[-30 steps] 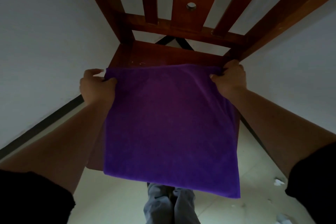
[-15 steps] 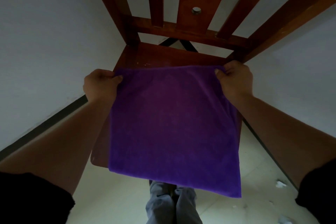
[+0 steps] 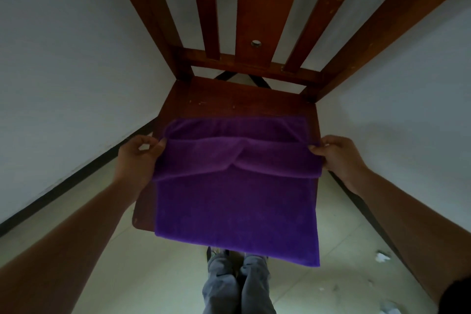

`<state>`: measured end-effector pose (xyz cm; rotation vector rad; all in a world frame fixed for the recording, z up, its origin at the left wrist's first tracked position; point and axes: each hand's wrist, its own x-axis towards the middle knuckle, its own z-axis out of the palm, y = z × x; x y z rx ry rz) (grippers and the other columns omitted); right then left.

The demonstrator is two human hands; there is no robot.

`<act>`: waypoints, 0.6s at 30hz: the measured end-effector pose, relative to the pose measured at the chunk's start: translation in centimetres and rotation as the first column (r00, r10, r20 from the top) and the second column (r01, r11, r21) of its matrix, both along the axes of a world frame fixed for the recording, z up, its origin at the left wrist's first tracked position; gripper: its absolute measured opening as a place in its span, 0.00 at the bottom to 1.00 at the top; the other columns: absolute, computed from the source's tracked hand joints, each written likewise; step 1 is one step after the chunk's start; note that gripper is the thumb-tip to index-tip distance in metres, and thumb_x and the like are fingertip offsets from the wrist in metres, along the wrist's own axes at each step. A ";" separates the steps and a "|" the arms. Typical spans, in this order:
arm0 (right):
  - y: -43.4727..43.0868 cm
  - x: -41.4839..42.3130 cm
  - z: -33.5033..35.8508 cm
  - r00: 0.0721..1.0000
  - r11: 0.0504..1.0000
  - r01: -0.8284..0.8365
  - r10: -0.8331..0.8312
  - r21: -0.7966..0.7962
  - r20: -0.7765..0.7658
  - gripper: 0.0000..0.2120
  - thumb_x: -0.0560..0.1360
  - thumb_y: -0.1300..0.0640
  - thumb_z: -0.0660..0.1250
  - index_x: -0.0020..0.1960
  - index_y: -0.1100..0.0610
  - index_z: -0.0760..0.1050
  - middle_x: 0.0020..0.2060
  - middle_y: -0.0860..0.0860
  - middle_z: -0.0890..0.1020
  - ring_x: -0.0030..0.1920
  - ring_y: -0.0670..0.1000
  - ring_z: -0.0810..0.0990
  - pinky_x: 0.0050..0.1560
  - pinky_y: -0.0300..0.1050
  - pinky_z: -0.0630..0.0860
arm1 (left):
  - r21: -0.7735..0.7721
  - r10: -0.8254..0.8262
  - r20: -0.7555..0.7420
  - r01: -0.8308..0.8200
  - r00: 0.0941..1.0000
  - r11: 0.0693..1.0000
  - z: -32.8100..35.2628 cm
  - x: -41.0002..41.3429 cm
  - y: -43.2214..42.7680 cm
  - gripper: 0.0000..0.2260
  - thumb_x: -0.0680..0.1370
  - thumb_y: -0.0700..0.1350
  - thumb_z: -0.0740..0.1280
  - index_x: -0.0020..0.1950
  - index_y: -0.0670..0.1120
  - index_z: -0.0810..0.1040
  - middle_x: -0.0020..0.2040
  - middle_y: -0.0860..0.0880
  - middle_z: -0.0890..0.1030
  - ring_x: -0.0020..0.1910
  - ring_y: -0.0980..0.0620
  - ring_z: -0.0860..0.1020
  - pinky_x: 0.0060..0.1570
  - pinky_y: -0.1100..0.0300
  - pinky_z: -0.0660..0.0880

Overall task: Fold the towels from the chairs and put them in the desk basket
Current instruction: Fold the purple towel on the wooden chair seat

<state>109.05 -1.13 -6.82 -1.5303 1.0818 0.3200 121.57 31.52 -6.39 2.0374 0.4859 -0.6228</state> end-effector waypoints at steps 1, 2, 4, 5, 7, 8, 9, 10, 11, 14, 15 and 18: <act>-0.1 -0.3 -0.2 0.999 0.999 -0.032 0.032 -0.013 -0.018 0.09 0.75 0.65 0.66 0.37 0.60 0.73 0.40 0.57 0.79 0.41 0.55 0.80 0.39 0.45 0.78 | 0.018 -0.003 -0.021 0.003 1.000 1.000 -0.1 0.0 0.1 0.08 0.77 0.48 0.68 0.39 0.50 0.76 0.50 0.41 0.80 0.44 0.45 0.77 0.47 0.49 0.75; -0.2 -0.4 -0.5 0.998 0.998 -0.054 0.053 -0.040 -0.026 0.08 0.76 0.64 0.67 0.38 0.59 0.74 0.41 0.57 0.80 0.42 0.55 0.80 0.41 0.47 0.79 | 0.031 0.002 -0.029 -0.001 1.000 1.000 -0.3 0.1 0.2 0.08 0.77 0.48 0.68 0.39 0.51 0.75 0.51 0.41 0.80 0.46 0.44 0.77 0.48 0.47 0.75; -0.3 -0.2 -1.4 0.998 0.992 -0.069 0.068 -0.110 -0.017 0.08 0.76 0.60 0.68 0.38 0.57 0.74 0.40 0.56 0.80 0.42 0.56 0.79 0.47 0.52 0.78 | 0.042 0.013 -0.023 -0.012 1.000 0.999 -0.9 0.5 0.0 0.07 0.77 0.49 0.68 0.39 0.51 0.75 0.52 0.42 0.79 0.48 0.43 0.76 0.49 0.47 0.75; -0.3 0.0 -1.8 0.997 0.987 -0.071 0.071 -0.147 -0.007 0.07 0.76 0.59 0.68 0.39 0.56 0.75 0.40 0.55 0.80 0.43 0.56 0.79 0.48 0.52 0.78 | 0.045 0.013 -0.011 -0.012 1.000 0.999 -1.2 0.7 -0.2 0.07 0.77 0.49 0.68 0.40 0.51 0.75 0.52 0.42 0.78 0.49 0.44 0.76 0.48 0.48 0.74; -0.2 0.7 -2.6 0.997 0.967 -0.082 0.083 -0.242 -0.005 0.05 0.77 0.56 0.67 0.42 0.55 0.75 0.40 0.53 0.80 0.44 0.54 0.79 0.47 0.51 0.77 | 0.066 0.003 0.008 -0.004 1.000 0.998 -2.2 1.2 -0.8 0.06 0.78 0.49 0.67 0.43 0.48 0.76 0.51 0.43 0.79 0.49 0.45 0.75 0.47 0.51 0.72; -0.1 1.1 -3.0 0.996 0.951 -0.088 0.090 -0.296 -0.005 0.05 0.77 0.55 0.67 0.44 0.56 0.75 0.39 0.52 0.79 0.43 0.53 0.78 0.45 0.48 0.76 | 0.090 -0.008 0.017 0.006 1.000 0.996 -2.7 1.4 -1.1 0.06 0.78 0.49 0.67 0.45 0.47 0.77 0.50 0.44 0.79 0.49 0.46 0.76 0.47 0.52 0.72; 0.0 1.4 -3.5 0.995 0.933 -0.095 0.100 -0.347 -0.004 0.05 0.77 0.55 0.67 0.45 0.56 0.75 0.37 0.50 0.78 0.41 0.52 0.77 0.41 0.44 0.74 | 0.114 -0.015 0.025 0.012 1.000 0.993 -3.1 1.5 -1.3 0.07 0.78 0.48 0.67 0.48 0.45 0.77 0.49 0.44 0.79 0.49 0.46 0.76 0.48 0.53 0.72; 0.1 1.7 -3.8 0.994 0.915 -0.097 0.107 -0.393 0.003 0.05 0.77 0.55 0.67 0.46 0.57 0.75 0.36 0.49 0.78 0.39 0.50 0.76 0.38 0.41 0.72 | 0.132 -0.012 0.034 0.008 0.999 0.991 -3.4 1.6 -1.6 0.07 0.78 0.48 0.66 0.50 0.45 0.77 0.49 0.45 0.79 0.50 0.46 0.76 0.49 0.53 0.72; 0.2 2.0 -4.1 0.994 0.901 -0.087 0.104 -0.426 0.016 0.06 0.77 0.55 0.66 0.47 0.58 0.76 0.36 0.50 0.78 0.38 0.49 0.76 0.36 0.40 0.71 | 0.149 -0.004 0.047 -0.003 0.999 0.989 -3.7 1.7 -1.8 0.08 0.79 0.48 0.65 0.51 0.45 0.77 0.49 0.45 0.78 0.51 0.46 0.75 0.51 0.52 0.72; 0.4 2.8 -4.8 0.997 0.887 -0.007 0.044 -0.462 0.070 0.08 0.77 0.55 0.66 0.49 0.59 0.77 0.40 0.53 0.80 0.41 0.51 0.77 0.38 0.40 0.72 | 0.180 0.055 0.090 -0.070 0.994 0.981 -4.2 1.9 -2.0 0.12 0.80 0.49 0.63 0.58 0.43 0.75 0.53 0.47 0.77 0.54 0.48 0.74 0.58 0.49 0.73; 0.3 3.0 -5.0 0.997 0.887 0.010 0.028 -0.461 0.076 0.08 0.77 0.55 0.66 0.50 0.60 0.77 0.41 0.53 0.80 0.43 0.52 0.78 0.40 0.42 0.74 | 0.180 0.070 0.107 -0.088 0.992 0.980 -4.3 2.0 -2.1 0.12 0.80 0.49 0.63 0.59 0.43 0.75 0.53 0.47 0.76 0.55 0.47 0.75 0.59 0.49 0.73; -0.1 3.5 -5.5 0.998 0.882 -0.039 0.055 -0.469 0.022 0.08 0.76 0.55 0.67 0.51 0.59 0.78 0.47 0.54 0.80 0.47 0.52 0.78 0.48 0.46 0.75 | 0.180 0.045 0.115 -0.065 0.992 0.981 -4.7 2.2 -2.0 0.12 0.79 0.48 0.65 0.57 0.42 0.76 0.51 0.46 0.78 0.55 0.43 0.77 0.55 0.50 0.73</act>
